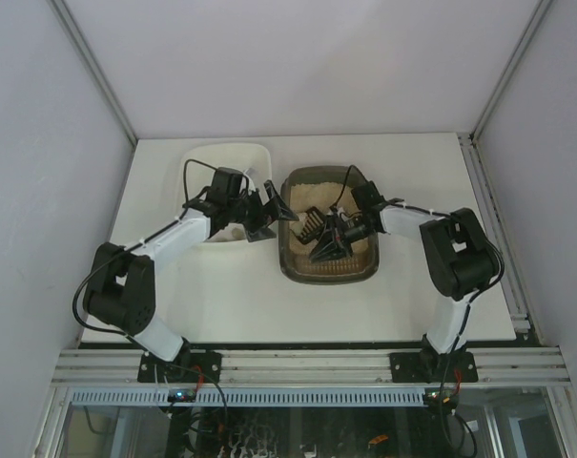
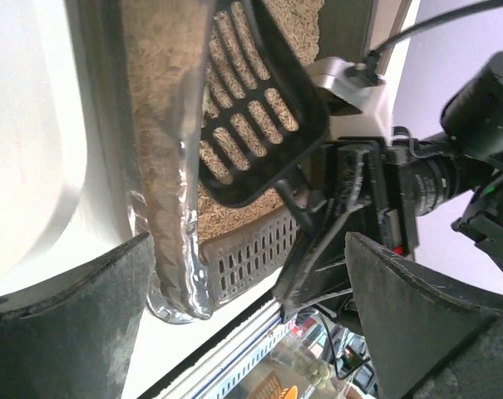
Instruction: Clean the litter box
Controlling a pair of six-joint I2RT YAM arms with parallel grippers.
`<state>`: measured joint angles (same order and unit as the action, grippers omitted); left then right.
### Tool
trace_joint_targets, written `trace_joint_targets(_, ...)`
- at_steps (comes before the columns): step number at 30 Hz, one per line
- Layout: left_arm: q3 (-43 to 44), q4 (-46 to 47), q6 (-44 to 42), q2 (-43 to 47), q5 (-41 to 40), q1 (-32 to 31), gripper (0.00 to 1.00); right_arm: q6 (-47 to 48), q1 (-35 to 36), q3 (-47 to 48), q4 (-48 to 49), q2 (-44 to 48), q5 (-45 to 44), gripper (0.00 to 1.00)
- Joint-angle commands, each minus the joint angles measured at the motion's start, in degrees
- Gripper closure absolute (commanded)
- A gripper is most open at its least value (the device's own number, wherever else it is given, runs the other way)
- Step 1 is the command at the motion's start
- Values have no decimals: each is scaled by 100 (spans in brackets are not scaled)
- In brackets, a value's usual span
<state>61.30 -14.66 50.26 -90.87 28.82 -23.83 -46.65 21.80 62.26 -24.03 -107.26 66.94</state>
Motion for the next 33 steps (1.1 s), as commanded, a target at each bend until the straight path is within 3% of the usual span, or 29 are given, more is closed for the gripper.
trace_joint_targets(1, -8, -23, -262, 220, 124, 235, 0, 318, -262, 43, -17, 668, -55, 100)
trace_joint_targets(6, 143, -353, -571, 390, 73, 447, 0, 815, -373, 30, -625, 1116, -229, 100)
trace_joint_targets(12, 375, -912, -942, 659, 139, 690, 0, 1016, -387, -358, -519, 1358, -455, 100)
trace_joint_targets(23, 192, -2394, -2837, 2012, 64, 1713, 0, -512, -405, -2633, 3628, 2842, -1316, 100)
trace_joint_targets(30, -143, -3126, -3818, 2943, -60, 2474, 0, -1828, -293, -3793, 7572, 2472, -1568, 100)
trace_joint_targets(33, -303, -3242, -3946, 3202, -102, 2760, 0, -1641, -216, -4112, 8139, 2372, -1870, 100)
